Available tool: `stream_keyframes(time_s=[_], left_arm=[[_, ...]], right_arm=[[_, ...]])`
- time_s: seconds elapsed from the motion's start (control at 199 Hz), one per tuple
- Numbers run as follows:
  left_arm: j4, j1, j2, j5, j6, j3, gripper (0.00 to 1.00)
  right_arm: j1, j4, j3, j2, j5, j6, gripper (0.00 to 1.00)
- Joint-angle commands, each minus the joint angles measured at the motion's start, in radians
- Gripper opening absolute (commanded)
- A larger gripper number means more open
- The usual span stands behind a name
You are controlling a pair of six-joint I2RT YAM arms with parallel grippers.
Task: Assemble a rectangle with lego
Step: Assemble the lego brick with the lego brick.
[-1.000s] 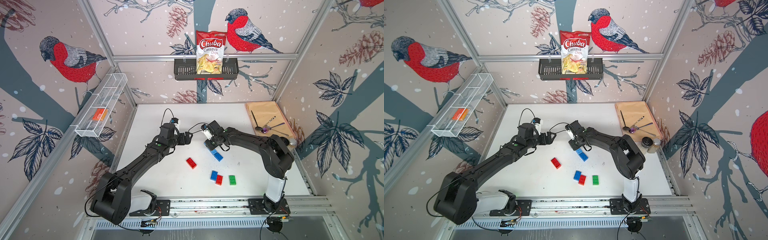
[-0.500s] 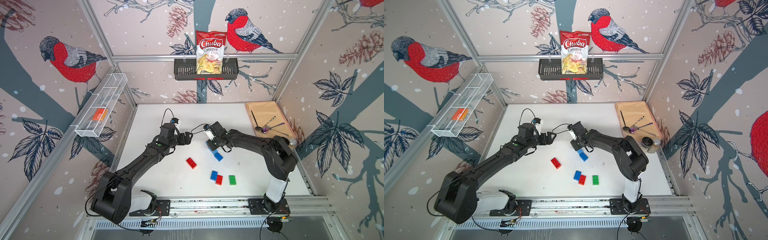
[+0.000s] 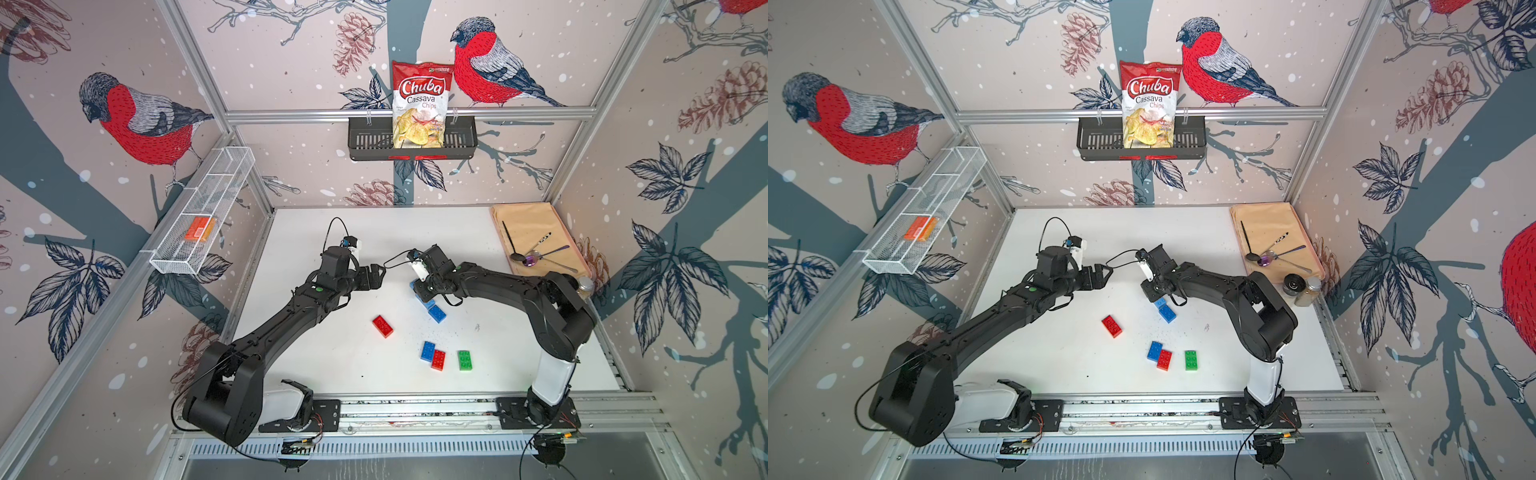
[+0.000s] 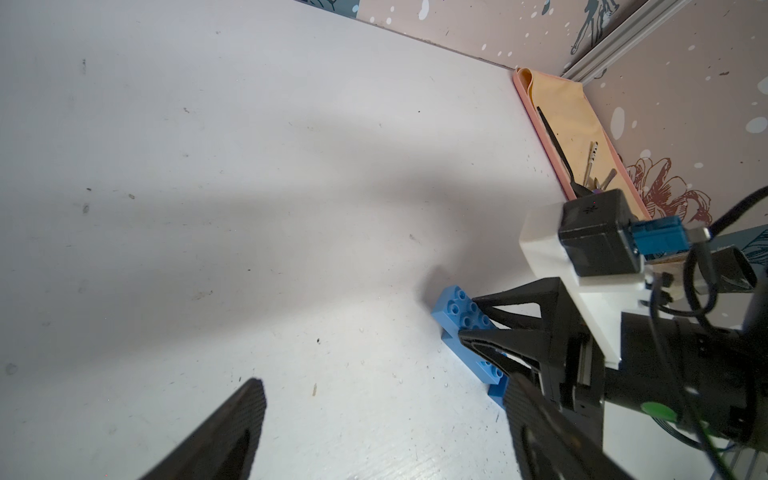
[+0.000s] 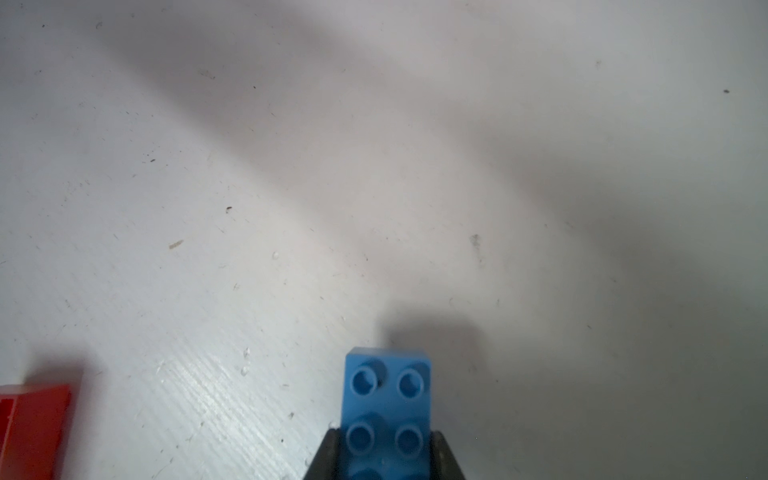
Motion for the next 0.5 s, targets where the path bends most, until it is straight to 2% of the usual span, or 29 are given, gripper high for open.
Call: stream_keyframes(time_s=[0.0, 0.306, 0.497], left_arm=[[0.050, 0.000, -0.001, -0.002, 0.010, 0.008, 0.90], [0.049, 0.000, 0.004, -0.002, 0.009, 0.008, 0.90], [0.050, -0.001, 0.004, -0.001, 0.009, 0.008, 0.90]], right_arm=[[0.000, -0.047, -0.017, 0.016, -0.002, 0.006, 0.12], [0.000, -0.037, -0.043, 0.018, -0.003, 0.015, 0.13], [-0.001, -0.026, -0.028, -0.014, 0.012, 0.021, 0.39]])
